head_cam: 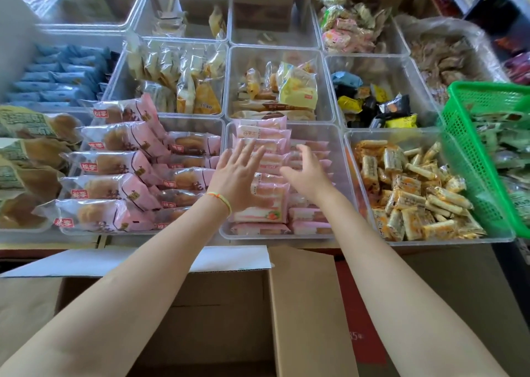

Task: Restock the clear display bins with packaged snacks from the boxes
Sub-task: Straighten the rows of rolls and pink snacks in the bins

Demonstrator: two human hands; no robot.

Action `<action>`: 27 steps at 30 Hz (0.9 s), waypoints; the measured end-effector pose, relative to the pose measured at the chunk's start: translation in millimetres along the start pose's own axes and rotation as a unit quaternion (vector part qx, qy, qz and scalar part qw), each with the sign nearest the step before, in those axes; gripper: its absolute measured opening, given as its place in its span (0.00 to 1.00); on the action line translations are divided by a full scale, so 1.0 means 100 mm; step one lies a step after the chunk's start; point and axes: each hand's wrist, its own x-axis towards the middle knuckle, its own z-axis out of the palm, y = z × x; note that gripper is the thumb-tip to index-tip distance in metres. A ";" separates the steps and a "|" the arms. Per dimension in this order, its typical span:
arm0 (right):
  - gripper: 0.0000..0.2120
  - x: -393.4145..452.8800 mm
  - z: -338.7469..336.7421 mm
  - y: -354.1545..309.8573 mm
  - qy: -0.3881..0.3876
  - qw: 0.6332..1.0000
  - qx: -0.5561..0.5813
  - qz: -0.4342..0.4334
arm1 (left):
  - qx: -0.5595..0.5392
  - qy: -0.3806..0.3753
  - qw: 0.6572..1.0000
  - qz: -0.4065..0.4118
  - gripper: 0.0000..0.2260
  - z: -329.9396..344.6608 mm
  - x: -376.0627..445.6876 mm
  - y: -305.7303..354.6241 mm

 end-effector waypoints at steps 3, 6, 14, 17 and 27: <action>0.35 0.12 0.10 -0.08 -0.027 0.998 0.032 0.043 | 0.031 -0.037 0.999 0.000 0.50 0.08 0.10 -0.02; 0.43 0.17 0.31 -0.10 -0.066 0.997 0.012 0.046 | 0.036 -0.069 0.997 -0.019 0.49 0.15 0.05 -0.05; 0.37 0.30 0.25 0.00 -0.007 0.994 0.075 0.079 | -0.224 0.080 0.955 -0.178 0.29 0.23 0.02 -0.35; 0.38 0.34 0.30 -0.13 -0.039 0.997 0.040 0.058 | -0.221 0.070 0.964 -0.129 0.31 0.26 0.07 -0.32; 0.19 0.61 0.20 -0.23 0.035 0.993 0.060 0.099 | -0.144 0.052 0.976 -0.153 0.34 0.14 0.35 -0.29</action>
